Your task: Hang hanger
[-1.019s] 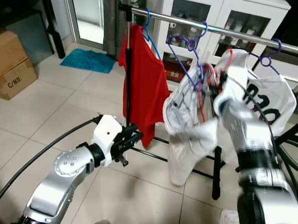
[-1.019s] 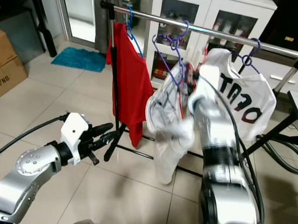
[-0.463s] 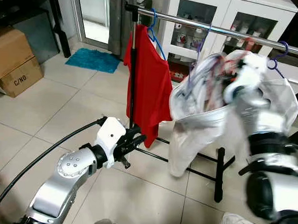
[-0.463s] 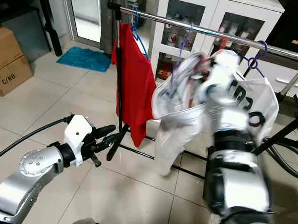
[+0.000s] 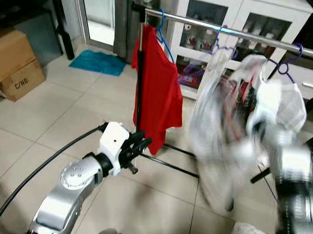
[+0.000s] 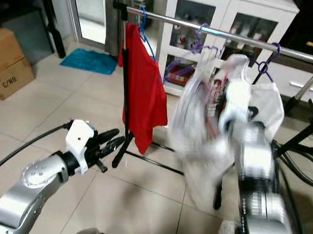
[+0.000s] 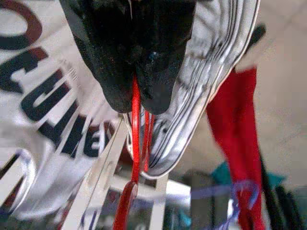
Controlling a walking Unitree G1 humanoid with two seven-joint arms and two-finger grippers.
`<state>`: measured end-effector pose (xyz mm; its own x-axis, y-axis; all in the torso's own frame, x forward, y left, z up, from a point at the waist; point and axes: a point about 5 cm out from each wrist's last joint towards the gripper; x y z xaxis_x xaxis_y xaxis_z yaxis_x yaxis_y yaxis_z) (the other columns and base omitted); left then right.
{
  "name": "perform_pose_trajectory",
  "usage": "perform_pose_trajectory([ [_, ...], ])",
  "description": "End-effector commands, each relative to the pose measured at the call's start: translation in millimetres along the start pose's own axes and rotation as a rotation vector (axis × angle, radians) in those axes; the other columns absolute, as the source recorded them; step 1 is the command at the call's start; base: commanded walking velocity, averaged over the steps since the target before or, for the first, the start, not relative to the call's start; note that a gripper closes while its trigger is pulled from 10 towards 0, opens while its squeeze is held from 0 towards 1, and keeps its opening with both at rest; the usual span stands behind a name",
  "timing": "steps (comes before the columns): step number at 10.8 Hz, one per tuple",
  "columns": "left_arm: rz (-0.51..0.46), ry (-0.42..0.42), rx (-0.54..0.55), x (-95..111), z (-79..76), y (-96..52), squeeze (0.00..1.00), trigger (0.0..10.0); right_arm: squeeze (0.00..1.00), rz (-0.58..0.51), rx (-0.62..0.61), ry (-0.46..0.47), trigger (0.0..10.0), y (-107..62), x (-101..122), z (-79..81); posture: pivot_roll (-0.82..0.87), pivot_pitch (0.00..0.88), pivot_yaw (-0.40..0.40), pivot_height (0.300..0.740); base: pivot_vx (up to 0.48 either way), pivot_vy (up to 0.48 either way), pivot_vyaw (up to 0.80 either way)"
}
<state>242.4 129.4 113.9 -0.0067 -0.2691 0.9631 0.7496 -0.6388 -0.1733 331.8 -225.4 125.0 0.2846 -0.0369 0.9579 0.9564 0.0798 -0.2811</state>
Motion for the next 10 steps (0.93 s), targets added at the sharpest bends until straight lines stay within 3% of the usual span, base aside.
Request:
perform_pose_trajectory([
  [1,0.002,-0.008,0.010,0.7,0.6,-1.3,0.00,10.0,0.00,-0.058,0.006,-0.043,0.0,-6.7,13.3,-2.1,0.04,0.000,-0.076,0.740,0.000,0.000,0.00],
  [2,0.010,-0.008,0.014,-1.0,1.1,-3.0,0.00,10.0,0.00,-0.036,0.008,-0.078,0.0,-11.7,3.8,-2.9,0.04,0.000,-0.075,0.740,0.000,0.000,0.00],
  [4,0.058,-0.017,0.043,-10.0,4.6,-9.5,0.00,10.0,0.00,-0.022,0.126,-0.097,0.0,-32.4,-18.4,6.4,0.04,0.000,-0.070,0.740,0.000,0.000,0.00],
  [5,0.058,-0.094,0.051,-13.3,15.1,-16.5,1.00,10.0,0.00,-0.049,0.285,-0.077,0.0,-39.9,-19.4,20.5,0.03,0.000,-0.068,0.740,0.000,0.000,0.00],
  [6,0.093,-0.038,0.099,-16.0,30.1,-20.5,1.00,10.0,0.00,-0.066,0.416,-0.042,0.0,-44.7,-17.4,31.7,0.04,0.000,-0.071,0.740,0.000,0.000,0.00],
  [8,0.118,-0.015,0.090,-18.7,49.3,-22.9,1.00,10.0,0.00,-0.093,0.619,-0.009,0.0,-53.8,-7.3,49.3,0.05,0.000,-0.078,0.740,0.000,0.000,0.00],
  [9,0.170,-0.007,0.096,-24.6,58.3,-23.5,0.55,10.0,0.00,-0.116,0.708,0.022,0.0,-58.7,1.1,57.9,0.04,0.000,-0.073,0.740,0.000,0.000,0.00],
  [10,0.228,-0.013,0.151,-30.7,69.2,-26.2,0.00,10.0,0.00,-0.133,0.767,0.033,0.0,-62.5,6.6,62.8,0.04,0.000,-0.069,0.740,0.000,0.000,0.00],
])
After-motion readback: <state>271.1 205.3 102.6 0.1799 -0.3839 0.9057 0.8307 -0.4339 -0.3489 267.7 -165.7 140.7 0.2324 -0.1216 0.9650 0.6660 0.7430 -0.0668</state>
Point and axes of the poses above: a point about 5 cm out from each wrist's last joint towards the gripper, its own y axis pointing out of the wrist towards the gripper, its own x axis along the axis of the wrist's last joint, z = x × y, and after that the axes turned 10 degrees about y, right-handed
